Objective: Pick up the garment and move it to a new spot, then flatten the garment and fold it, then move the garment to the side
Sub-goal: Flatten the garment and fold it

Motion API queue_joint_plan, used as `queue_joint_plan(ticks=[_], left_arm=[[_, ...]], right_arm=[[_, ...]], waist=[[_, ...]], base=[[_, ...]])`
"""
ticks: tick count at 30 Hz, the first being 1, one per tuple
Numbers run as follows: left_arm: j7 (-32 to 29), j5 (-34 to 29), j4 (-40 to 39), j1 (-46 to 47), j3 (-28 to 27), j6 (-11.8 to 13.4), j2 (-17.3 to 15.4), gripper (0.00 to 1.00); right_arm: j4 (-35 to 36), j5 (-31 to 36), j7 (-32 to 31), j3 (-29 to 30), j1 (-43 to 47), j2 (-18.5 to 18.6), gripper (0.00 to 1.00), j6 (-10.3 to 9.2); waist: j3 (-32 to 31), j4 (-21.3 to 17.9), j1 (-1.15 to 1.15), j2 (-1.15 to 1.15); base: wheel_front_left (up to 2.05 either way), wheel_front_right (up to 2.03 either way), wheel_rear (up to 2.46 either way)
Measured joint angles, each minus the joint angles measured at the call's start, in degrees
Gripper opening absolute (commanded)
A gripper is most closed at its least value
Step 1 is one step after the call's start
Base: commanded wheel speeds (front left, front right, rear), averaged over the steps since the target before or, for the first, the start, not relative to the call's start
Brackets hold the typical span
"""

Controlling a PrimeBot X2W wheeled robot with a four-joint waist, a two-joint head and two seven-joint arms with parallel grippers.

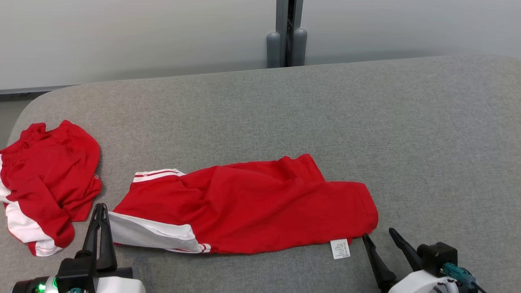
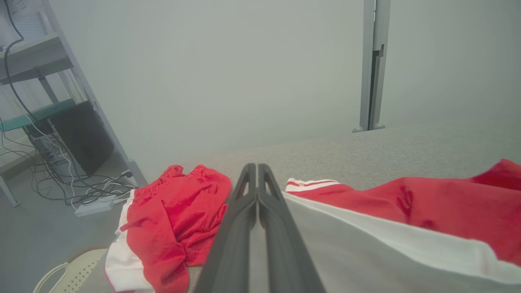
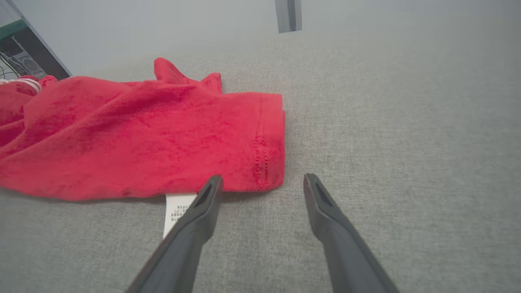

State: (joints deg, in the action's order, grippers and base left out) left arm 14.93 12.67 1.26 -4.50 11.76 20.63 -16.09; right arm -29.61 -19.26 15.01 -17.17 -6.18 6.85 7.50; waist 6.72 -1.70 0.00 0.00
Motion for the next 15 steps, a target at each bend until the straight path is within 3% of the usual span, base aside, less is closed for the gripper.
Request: queue_joint_plan(ticks=[10, 12, 15], left_arm=[[0.05, -0.02, -0.64, -0.83, -0.68, -0.42, -0.04, 0.00], [0.05, -0.05, -0.68, -0.83, -0.69, -0.53, -0.13, 0.00], [0.05, -0.12, -0.87, -0.87, -0.88, -0.66, -0.49, 0.00]], right_arm=[[-8.25, -1.59, 0.00, -2.25, -4.58, -1.10, 1.00, 0.00], [-9.21, -1.66, -0.01, -3.21, -5.37, -1.11, 0.47, 0.00], [-9.46, -1.96, -0.01, -3.35, -5.89, -1.12, 0.20, 0.00]], waist=[[-0.19, 0.91, 0.00, 0.00], [-0.23, 1.09, 0.00, 0.00], [-0.37, 1.19, 0.00, 0.00]], base=[[0.00, 0.00, 0.00], [0.00, 0.00, 0.00], [0.00, 0.00, 0.00]])
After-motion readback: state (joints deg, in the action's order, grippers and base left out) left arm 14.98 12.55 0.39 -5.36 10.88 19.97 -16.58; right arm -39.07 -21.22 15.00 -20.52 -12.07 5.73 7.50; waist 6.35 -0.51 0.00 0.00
